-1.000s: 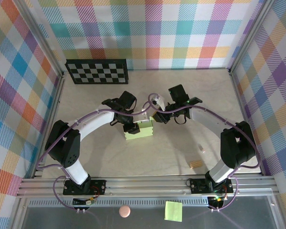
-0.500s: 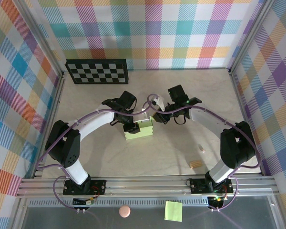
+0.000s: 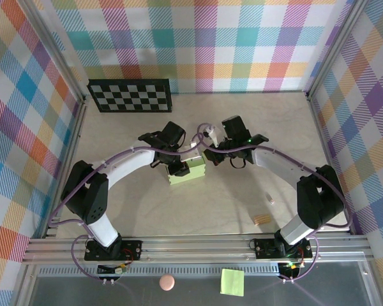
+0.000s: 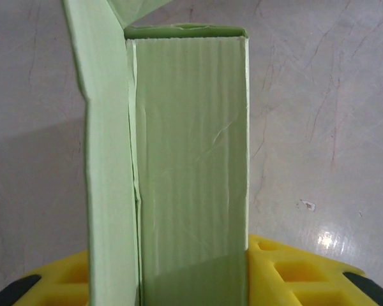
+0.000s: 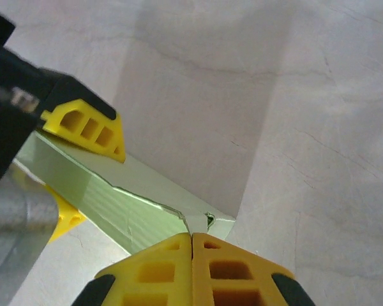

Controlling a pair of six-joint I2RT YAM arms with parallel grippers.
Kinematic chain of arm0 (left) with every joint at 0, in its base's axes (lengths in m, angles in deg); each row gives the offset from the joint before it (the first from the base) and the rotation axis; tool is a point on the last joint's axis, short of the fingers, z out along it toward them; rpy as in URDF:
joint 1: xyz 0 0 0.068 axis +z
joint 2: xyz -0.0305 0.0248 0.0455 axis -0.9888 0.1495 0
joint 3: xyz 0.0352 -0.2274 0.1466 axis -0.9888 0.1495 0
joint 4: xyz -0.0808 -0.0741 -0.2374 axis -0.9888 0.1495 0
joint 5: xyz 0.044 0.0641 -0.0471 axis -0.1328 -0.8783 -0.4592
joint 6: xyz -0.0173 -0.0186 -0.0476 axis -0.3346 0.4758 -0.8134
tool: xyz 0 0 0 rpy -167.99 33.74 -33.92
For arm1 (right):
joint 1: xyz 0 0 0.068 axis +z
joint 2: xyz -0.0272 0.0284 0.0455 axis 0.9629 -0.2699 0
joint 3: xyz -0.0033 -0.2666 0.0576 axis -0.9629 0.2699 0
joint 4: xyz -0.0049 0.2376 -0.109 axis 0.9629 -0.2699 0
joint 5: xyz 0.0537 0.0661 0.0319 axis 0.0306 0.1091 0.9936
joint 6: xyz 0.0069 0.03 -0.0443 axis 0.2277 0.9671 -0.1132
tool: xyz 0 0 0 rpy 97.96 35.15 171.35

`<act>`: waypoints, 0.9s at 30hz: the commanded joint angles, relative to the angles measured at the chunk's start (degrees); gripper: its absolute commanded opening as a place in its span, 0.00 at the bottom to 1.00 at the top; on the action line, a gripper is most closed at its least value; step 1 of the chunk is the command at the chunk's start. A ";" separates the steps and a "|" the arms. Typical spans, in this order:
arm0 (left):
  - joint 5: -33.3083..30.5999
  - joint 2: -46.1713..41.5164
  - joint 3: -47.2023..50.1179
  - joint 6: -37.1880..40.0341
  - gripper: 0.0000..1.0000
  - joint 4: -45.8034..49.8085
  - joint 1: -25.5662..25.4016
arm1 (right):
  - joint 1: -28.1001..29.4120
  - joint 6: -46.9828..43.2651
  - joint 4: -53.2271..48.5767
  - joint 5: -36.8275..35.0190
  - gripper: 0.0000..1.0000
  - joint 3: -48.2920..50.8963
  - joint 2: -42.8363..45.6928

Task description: Fold the paper box

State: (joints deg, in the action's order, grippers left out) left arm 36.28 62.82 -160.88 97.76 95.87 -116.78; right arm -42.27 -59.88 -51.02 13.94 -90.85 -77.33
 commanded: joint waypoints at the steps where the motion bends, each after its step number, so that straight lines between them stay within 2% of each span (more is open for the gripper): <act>1: -2.99 1.76 -1.07 -1.36 0.41 -1.43 -0.48 | 0.75 9.35 2.41 -4.22 0.00 2.03 1.87; 12: -3.39 2.63 -2.12 -2.50 0.42 -1.94 -0.57 | 4.12 18.09 6.85 -10.39 0.00 5.39 3.20; 21: -4.05 3.07 -2.57 -3.12 0.42 -1.95 -0.57 | 5.44 18.75 8.95 -11.98 0.00 7.09 2.66; 27: -4.18 2.80 -2.51 -3.13 0.42 -2.04 -0.57 | 5.81 15.58 10.27 -15.48 0.00 9.41 2.62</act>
State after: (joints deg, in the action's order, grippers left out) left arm 33.44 64.37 -162.44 94.94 94.71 -117.00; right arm -37.17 -42.91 -39.18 0.28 -83.90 -74.77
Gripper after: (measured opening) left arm 0.421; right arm 0.063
